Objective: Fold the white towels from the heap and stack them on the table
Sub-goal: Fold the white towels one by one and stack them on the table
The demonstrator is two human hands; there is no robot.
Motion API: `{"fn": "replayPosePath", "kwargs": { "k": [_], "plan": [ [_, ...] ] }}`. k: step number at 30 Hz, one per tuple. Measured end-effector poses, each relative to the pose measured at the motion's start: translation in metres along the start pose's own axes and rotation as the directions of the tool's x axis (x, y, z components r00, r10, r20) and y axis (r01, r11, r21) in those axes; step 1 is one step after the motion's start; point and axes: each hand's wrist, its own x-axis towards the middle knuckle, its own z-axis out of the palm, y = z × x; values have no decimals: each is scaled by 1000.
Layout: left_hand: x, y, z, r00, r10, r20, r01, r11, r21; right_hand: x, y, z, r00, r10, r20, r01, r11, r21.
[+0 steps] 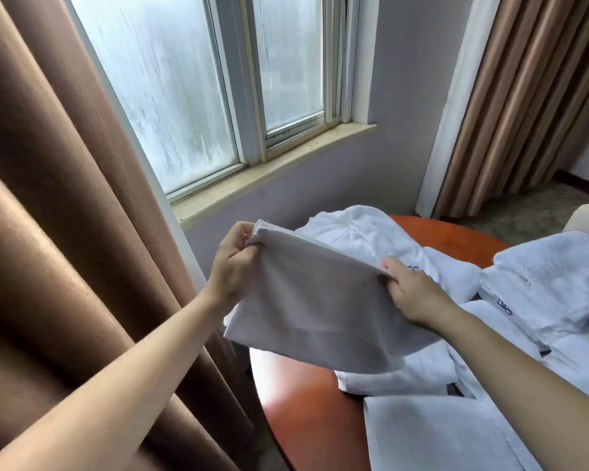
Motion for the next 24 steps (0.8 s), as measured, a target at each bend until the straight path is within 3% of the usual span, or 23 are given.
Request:
{"fn": "replayPosePath", "kwargs": {
  "k": [3,6,9,12,15,17,20,22,24],
  "plan": [
    [4,-11,3,995,-60,-85,60,998,-2,-2,-4,-13,991,-114,-75,109,991,-71],
    [7,-17,5,988,-138,-68,138,990,-6,-7,3,-27,987,-131,89,135,990,-44],
    [6,-21,12,974,-225,22,225,973,-43,-13,10,-40,947,-42,318,46,999,-5],
    [3,-28,23,938,-326,117,327,945,8,-18,25,-52,841,50,539,-123,987,100],
    [-3,-45,36,876,-452,167,433,890,139,-21,44,-50,733,159,661,-267,962,64],
    [-7,-65,49,868,-477,138,437,865,245,-22,58,-36,743,264,615,-291,955,-59],
    [-13,-105,68,894,-444,49,365,788,497,-25,90,-1,892,383,241,-338,918,-207],
    [-24,-130,77,906,-419,68,286,721,631,-35,108,21,901,432,32,-419,887,-193],
    [-39,-148,88,902,-418,112,239,697,676,-46,123,40,880,475,-15,-471,866,-167]
  ]
}}
